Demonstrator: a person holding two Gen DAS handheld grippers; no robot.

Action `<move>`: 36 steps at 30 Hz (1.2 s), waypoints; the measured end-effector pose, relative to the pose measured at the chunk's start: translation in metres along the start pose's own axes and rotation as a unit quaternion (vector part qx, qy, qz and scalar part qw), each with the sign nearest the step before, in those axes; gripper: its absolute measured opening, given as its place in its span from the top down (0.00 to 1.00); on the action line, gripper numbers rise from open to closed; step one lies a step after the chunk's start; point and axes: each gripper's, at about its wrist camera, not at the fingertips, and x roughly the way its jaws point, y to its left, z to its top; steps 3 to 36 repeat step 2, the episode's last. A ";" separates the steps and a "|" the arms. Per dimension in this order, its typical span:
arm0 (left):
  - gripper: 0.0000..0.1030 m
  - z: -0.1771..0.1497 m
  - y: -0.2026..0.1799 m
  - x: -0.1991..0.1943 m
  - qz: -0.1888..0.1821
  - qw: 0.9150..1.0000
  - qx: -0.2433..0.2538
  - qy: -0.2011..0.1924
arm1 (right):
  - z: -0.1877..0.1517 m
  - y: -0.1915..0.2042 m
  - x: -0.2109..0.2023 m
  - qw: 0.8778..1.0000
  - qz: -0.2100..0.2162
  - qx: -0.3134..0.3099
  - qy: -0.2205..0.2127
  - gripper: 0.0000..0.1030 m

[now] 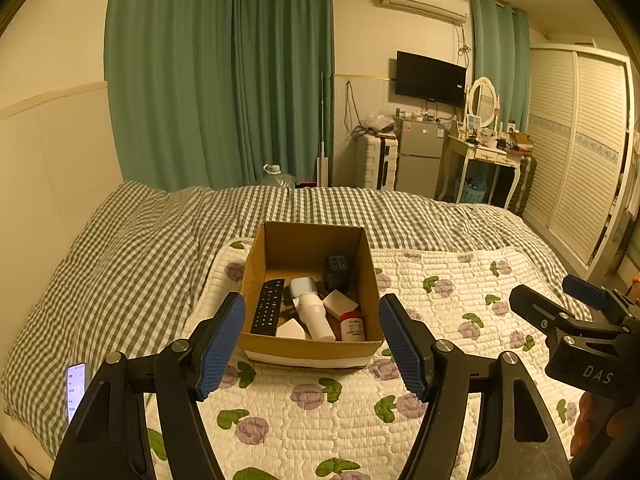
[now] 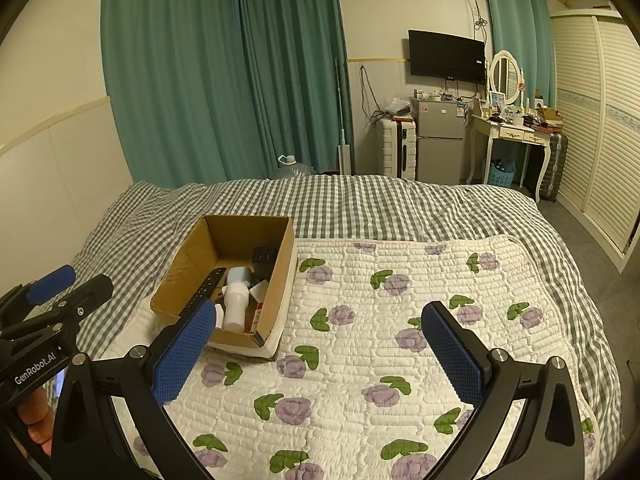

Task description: Organize rigid objects

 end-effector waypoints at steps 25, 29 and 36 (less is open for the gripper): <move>0.30 0.000 0.000 0.001 -0.001 1.000 0.000 0.000 | -0.001 -0.001 0.000 1.000 0.000 0.001 0.001 0.00; 0.30 0.000 0.000 0.001 -0.001 1.000 0.000 0.000 | -0.001 -0.001 0.000 1.000 0.000 0.001 0.001 0.00; 0.30 0.000 0.000 0.001 -0.001 1.000 0.000 0.000 | -0.001 -0.001 0.000 1.000 0.000 0.001 0.001 0.00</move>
